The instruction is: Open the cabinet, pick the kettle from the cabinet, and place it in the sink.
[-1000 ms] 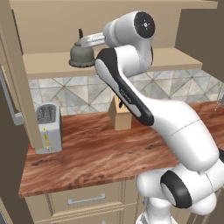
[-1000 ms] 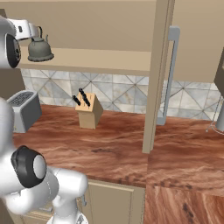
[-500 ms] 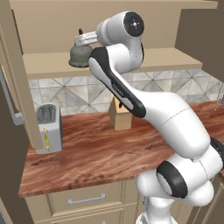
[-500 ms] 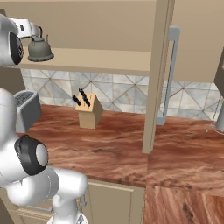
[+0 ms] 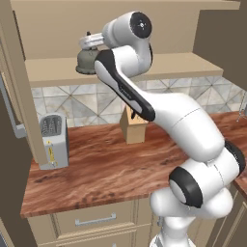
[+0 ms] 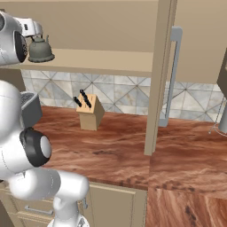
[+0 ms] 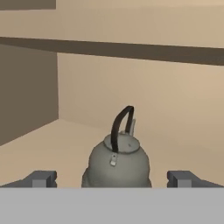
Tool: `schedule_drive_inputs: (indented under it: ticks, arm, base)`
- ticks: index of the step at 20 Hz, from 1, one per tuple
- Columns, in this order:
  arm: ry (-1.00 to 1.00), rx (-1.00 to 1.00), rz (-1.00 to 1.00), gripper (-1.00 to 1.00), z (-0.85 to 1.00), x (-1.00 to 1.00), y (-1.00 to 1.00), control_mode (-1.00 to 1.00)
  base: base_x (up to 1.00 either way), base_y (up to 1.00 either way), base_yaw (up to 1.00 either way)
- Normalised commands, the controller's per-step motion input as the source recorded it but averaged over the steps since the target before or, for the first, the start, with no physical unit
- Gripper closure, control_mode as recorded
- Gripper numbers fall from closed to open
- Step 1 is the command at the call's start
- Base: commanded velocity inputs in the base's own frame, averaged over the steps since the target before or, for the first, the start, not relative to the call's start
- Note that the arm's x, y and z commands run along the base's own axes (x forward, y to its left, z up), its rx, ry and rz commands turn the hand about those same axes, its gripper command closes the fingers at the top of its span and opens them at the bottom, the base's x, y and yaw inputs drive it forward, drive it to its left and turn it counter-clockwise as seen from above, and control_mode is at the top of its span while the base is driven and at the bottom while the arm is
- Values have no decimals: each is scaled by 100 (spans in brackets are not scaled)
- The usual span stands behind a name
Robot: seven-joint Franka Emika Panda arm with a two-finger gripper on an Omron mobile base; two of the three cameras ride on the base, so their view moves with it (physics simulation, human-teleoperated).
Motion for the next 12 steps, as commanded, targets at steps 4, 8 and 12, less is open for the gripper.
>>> schedule_drive_inputs:
  ticks: [4, 8, 12]
  arm:
    - [0, 0, 0, -100, 0, 32, 5, -100]
    - [0, 0, 0, -100, -1, 28, 9, -100]
    - [0, 0, 0, -100, -2, 19, 12, -100]
  base:
    - [0, 0, 0]
    - [0, 0, 0]
    - [0, 0, 0]
